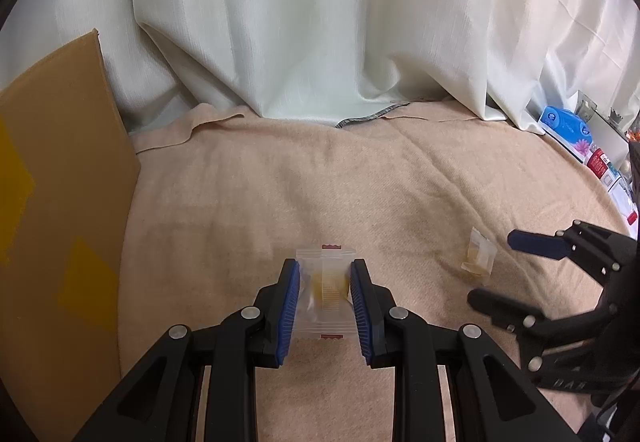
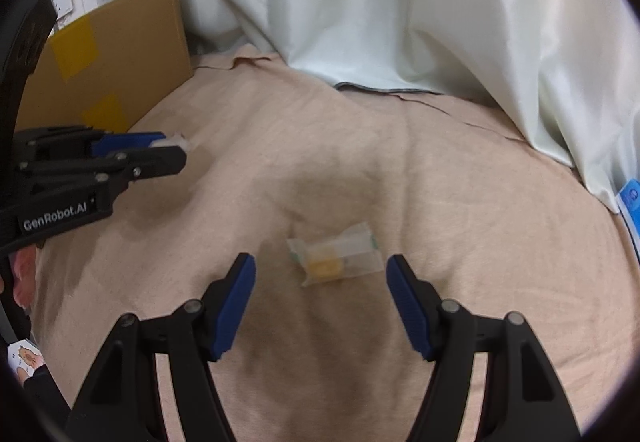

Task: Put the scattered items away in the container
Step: 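Grasp the other clear candy packet with the right tool while the left tool holds its packet, then carry both candy packets over the box with both tools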

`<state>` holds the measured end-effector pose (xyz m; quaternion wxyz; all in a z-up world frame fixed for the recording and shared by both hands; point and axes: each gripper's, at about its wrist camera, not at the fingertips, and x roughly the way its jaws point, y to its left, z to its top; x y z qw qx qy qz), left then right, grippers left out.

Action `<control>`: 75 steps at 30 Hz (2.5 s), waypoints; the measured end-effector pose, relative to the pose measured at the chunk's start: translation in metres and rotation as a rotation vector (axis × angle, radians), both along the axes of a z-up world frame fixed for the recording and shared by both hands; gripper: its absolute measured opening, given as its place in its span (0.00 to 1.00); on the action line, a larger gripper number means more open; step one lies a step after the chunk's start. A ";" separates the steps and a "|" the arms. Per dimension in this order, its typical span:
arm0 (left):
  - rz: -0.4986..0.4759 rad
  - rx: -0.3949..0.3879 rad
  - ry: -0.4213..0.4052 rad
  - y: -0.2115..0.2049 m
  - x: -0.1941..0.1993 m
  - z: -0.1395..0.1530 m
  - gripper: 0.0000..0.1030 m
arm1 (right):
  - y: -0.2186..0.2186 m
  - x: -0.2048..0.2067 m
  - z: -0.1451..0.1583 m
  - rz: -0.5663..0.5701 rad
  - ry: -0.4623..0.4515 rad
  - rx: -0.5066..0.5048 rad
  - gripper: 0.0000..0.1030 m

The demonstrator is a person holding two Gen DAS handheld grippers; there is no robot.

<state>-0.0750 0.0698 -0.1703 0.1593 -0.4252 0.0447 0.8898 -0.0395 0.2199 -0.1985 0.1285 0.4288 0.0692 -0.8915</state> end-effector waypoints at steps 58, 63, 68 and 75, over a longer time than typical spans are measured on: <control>0.293 -0.047 0.345 -0.153 0.033 0.233 0.26 | -0.143 -0.003 0.261 0.246 0.458 -0.266 0.22; 0.381 -0.054 0.347 -0.213 0.038 0.235 0.26 | -0.201 -0.014 0.260 0.333 0.430 -0.267 0.22; 0.460 -0.056 0.310 -0.265 0.041 0.218 0.26 | -0.253 -0.021 0.243 0.397 0.381 -0.253 0.22; 0.498 -0.058 0.225 -0.303 0.040 0.175 0.26 | -0.291 -0.033 0.203 0.419 0.277 -0.232 0.22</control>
